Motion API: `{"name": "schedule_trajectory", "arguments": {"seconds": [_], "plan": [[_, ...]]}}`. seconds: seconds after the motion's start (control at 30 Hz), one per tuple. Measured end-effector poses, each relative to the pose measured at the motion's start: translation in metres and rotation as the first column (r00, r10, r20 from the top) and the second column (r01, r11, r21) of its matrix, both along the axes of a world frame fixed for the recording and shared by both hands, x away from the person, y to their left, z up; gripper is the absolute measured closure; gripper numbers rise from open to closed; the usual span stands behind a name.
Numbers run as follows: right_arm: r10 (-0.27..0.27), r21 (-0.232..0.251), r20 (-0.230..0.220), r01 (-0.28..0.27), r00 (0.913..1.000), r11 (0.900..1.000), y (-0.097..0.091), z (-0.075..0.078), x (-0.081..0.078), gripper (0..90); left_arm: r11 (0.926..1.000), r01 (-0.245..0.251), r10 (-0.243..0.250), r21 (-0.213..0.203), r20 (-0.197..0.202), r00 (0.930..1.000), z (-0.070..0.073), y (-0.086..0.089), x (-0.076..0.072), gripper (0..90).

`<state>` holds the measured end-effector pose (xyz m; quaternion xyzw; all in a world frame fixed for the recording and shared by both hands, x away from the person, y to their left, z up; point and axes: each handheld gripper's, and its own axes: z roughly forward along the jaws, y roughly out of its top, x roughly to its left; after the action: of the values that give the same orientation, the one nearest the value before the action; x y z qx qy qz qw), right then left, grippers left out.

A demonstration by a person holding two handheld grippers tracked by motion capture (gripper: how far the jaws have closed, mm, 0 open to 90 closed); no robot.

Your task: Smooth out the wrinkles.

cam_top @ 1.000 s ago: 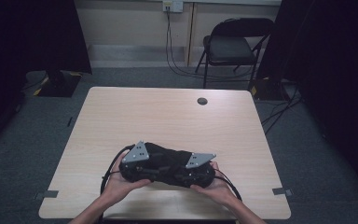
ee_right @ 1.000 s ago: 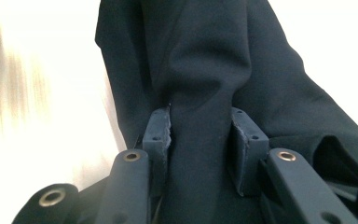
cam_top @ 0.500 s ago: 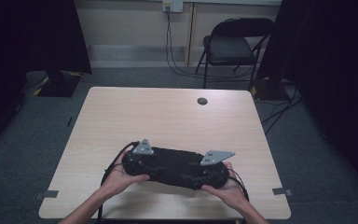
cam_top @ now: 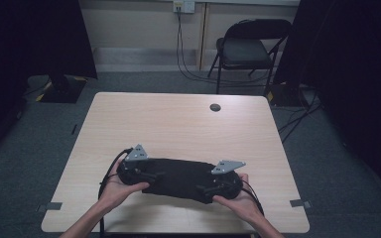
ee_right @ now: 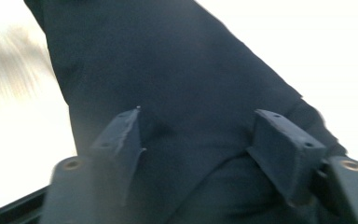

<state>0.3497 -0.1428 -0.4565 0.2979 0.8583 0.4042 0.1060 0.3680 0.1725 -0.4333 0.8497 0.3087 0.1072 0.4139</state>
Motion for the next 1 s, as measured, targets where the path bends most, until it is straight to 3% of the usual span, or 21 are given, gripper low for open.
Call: {"name": "schedule_trajectory", "arguments": {"seconds": [0.03,0.1,0.2,0.23,0.3,0.4,0.57,0.7,0.77,0.9,1.0], "plan": [[-0.010,-0.001,0.008,0.010,0.9999,0.9999,-0.002,0.001,-0.002,29.3,0.9998,0.022,-0.022,0.002,-0.017,0.9996,-0.006,-0.001,-0.004,35.6],[-0.022,-0.010,0.003,0.022,0.9997,0.9997,-0.005,0.000,-0.006,27.1,0.9990,0.035,-0.035,0.028,-0.013,0.9993,-0.015,-0.005,-0.008,34.7],[-0.053,-0.038,-0.003,0.053,0.9986,0.9979,-0.010,-0.011,-0.009,26.8,0.9967,0.069,-0.067,0.041,-0.055,0.9963,-0.029,-0.009,-0.008,30.2],[-0.068,-0.051,-0.035,0.066,0.9971,0.9965,-0.010,-0.020,-0.006,26.4,0.9977,0.060,-0.058,0.031,-0.062,0.9964,-0.033,-0.009,-0.005,29.5],[-0.071,-0.057,-0.051,0.068,0.9961,0.9961,-0.009,-0.024,-0.004,26.1,0.9982,0.052,-0.050,0.030,-0.061,0.9969,-0.035,-0.011,-0.002,29.2],[-0.086,-0.073,-0.014,0.084,0.9962,0.9938,-0.005,-0.028,0.008,25.6,0.9968,0.040,-0.039,0.069,-0.019,0.9991,-0.040,-0.014,0.003,28.7],[-0.087,-0.044,-0.021,0.086,0.9960,0.9953,-0.002,-0.037,0.030,25.8,0.9972,0.003,-0.003,0.075,0.008,1.0000,-0.046,-0.015,0.019,28.3],[-0.086,-0.045,-0.006,0.085,0.9963,0.9953,0.000,-0.039,0.047,26.2,0.9929,-0.024,0.019,0.117,0.045,0.9988,-0.054,-0.017,0.028,28.1],[-0.082,-0.040,0.000,0.082,0.9966,0.9958,0.000,-0.040,0.055,26.3,0.9955,-0.032,0.029,0.089,0.034,0.9990,-0.058,-0.013,0.034,27.7],[-0.070,-0.011,0.010,0.070,0.9975,0.9975,-0.002,-0.042,0.064,26.2,0.9946,-0.036,0.031,0.098,0.053,0.9981,-0.059,-0.011,0.038,28.0],[-0.074,0.005,-0.002,0.074,0.9972,0.9972,-0.004,-0.035,0.064,24.2,0.9981,-0.039,0.037,0.049,0.032,0.9988,-0.053,-0.006,0.037,27.9]]}}
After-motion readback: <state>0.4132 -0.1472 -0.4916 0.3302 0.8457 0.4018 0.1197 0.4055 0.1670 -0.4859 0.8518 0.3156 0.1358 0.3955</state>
